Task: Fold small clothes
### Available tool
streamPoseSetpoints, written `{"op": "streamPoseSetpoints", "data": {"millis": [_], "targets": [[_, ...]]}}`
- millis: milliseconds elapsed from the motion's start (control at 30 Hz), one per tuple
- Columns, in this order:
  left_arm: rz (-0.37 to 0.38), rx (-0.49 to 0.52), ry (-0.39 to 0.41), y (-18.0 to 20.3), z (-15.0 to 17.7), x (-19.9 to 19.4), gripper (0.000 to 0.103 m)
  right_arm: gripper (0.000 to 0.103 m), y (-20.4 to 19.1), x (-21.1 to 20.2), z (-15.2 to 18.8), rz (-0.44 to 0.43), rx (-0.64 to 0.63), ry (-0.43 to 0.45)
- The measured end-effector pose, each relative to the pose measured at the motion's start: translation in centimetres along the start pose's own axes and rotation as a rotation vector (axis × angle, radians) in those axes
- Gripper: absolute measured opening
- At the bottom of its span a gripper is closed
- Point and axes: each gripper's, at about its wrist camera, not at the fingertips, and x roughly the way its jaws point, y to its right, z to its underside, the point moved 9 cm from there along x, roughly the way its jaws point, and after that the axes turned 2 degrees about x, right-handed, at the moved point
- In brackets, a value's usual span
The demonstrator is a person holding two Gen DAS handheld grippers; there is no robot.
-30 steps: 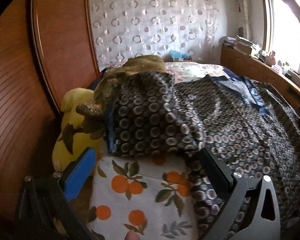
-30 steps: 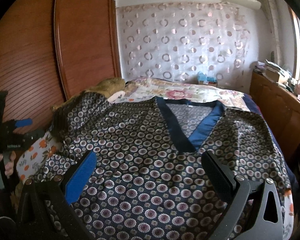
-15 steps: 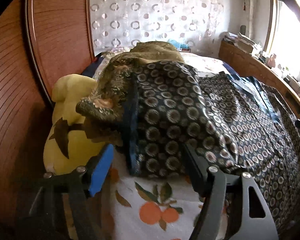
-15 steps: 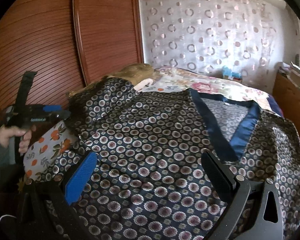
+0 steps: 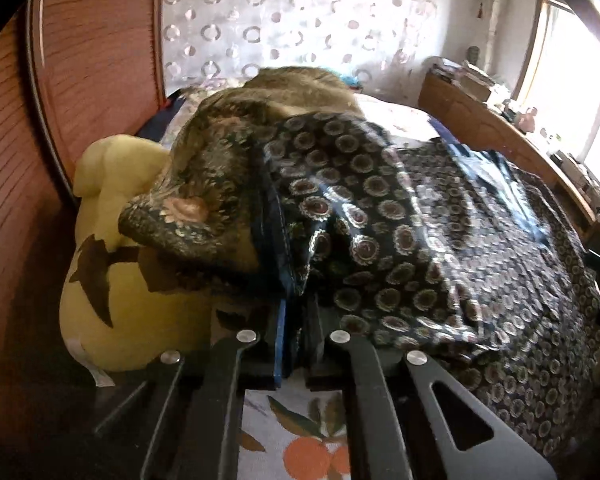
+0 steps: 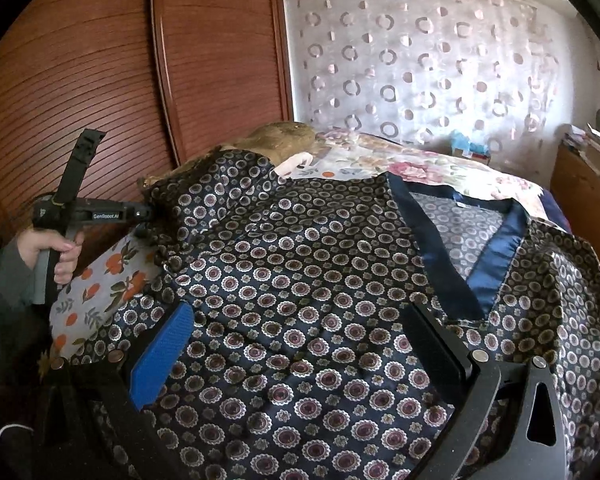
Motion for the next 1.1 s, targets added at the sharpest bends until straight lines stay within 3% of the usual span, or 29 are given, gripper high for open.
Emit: {"op": "streamPoseSetpoints", "data": {"millis": [200,367,500,700,800,833,933,1100], "targets": [[0.02,0.064,0.091,3.4,-2.2,-3.4,0.005,0.103,1.2,-1.0,0.3,0.017,0.033,0.016],[0.08,0.147,0.143,8.4,-5.3,-4.7,0.005,0.103,2.9,-2.2,0.4,0.045,0.062,0.033],[0.118,0.217,0.144,12.7,-6.7,-3.9,0.005,0.103,4.4,-3.4,0.7,0.071,0.088,0.045],[0.106,0.282,0.11,16.0,-6.7,-1.8,0.007,0.103,5.8,-4.5,1.4,0.109,0.108,0.049],[0.133,0.293,0.104,17.0,-5.9,-2.0,0.027,0.103,6.1,-5.0,1.5,0.115,0.119,0.05],[0.137,0.295,0.106,17.1,-5.7,-2.2,0.04,0.103,6.1,-5.0,1.3,0.114,0.121,0.049],[0.135,0.304,0.124,17.1,-5.0,-3.4,0.044,0.103,6.2,-4.8,0.9,0.113,0.118,0.046],[0.112,0.26,0.162,15.5,-3.9,-5.6,0.067,0.103,5.5,-4.3,-0.2,0.091,0.078,0.042]]}}
